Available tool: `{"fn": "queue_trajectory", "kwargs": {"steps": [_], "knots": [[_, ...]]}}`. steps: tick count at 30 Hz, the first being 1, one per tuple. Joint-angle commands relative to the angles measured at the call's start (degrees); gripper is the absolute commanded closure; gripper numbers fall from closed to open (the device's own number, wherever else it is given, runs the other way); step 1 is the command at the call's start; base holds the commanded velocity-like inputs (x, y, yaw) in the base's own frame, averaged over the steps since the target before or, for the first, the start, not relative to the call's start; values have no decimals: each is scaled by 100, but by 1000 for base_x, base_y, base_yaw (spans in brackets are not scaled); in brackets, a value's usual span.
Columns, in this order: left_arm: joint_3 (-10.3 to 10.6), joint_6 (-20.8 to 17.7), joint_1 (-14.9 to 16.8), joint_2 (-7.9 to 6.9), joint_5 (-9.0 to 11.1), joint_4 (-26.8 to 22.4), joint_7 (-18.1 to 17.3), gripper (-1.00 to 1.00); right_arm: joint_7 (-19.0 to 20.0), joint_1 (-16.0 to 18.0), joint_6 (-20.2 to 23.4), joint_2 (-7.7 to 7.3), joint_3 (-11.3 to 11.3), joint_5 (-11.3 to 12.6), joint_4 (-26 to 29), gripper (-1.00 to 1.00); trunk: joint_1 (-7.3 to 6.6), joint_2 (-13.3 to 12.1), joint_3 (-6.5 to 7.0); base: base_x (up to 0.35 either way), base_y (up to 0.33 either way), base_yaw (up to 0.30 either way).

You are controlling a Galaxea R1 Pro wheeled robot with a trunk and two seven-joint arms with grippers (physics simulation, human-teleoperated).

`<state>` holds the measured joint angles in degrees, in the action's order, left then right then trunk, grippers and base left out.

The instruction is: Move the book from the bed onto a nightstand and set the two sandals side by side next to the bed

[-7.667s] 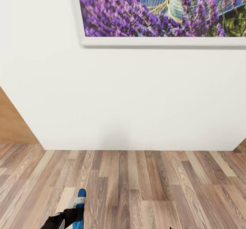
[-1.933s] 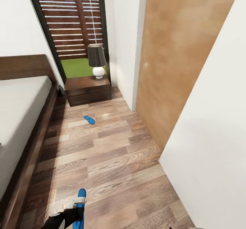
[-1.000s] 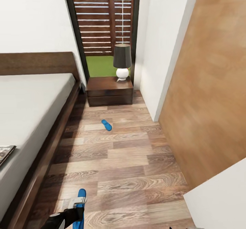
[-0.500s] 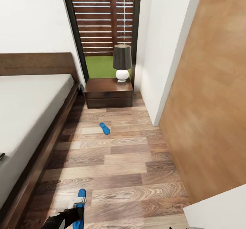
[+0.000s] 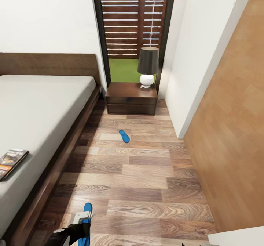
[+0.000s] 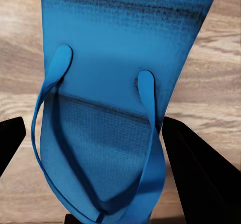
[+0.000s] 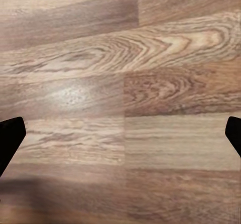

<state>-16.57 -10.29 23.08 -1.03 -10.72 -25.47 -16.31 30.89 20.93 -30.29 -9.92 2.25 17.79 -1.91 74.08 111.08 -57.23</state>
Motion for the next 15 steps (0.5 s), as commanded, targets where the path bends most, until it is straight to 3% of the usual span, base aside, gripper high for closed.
{"fn": "queue_trajectory", "kwargs": {"steps": [1,7,15], "knots": [[-48,-30,3,6,-61,-10,-48,100,57,7,-12,-2,21,41,-20,-100,-1,2,-7,0,0,271],[-48,-28,3,6,-58,-10,-48,100,57,7,-12,-2,21,41,-23,-100,-1,2,-25,59,0,271],[-48,-27,3,6,-61,-10,-48,100,57,7,-12,-3,21,41,-20,-100,-1,2,-46,275,0,263]]}}
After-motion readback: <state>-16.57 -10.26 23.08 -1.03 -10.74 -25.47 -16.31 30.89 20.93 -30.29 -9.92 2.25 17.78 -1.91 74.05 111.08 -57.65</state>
